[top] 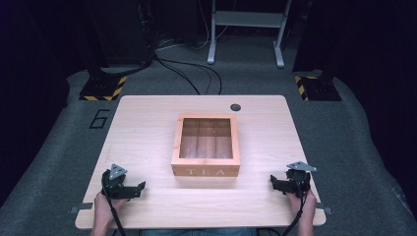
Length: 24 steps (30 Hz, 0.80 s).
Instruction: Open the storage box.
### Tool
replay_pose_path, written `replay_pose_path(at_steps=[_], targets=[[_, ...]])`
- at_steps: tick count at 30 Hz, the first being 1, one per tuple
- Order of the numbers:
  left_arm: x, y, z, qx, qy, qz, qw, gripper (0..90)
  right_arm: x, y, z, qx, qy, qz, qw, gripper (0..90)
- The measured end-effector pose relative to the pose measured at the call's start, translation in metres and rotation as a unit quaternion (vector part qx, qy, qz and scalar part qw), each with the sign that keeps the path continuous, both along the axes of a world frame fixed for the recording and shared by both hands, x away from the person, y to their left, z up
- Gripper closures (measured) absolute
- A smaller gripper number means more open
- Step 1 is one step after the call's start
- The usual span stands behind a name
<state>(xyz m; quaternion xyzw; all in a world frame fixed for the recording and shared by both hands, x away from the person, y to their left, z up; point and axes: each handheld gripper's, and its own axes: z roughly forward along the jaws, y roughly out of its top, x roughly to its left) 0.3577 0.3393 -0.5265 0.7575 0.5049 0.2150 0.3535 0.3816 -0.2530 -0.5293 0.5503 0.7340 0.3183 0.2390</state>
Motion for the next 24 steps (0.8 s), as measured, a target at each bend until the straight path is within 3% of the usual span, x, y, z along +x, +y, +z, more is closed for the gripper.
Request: replay_pose_path(at_steps=[9,14,15,24], targets=[[0.004,-0.017,0.016,-0.040,-0.013,-0.036,0.9985,0.0,0.000,0.000,0.000,0.001,0.000,-0.001,1.0000,7.0],[0.008,-0.032,0.025,-0.044,-0.023,-0.058,0.9971,0.0,0.000,0.000,0.000,0.000,-0.001,-0.001,1.0000,7.0],[0.010,-0.040,0.028,-0.053,-0.028,-0.064,0.9961,0.0,0.000,0.000,0.000,0.001,0.000,-0.001,1.0000,7.0],[0.023,-0.068,0.037,-0.052,-0.043,-0.109,0.9917,0.0,0.000,0.000,0.000,0.001,0.000,-0.001,1.0000,7.1]])
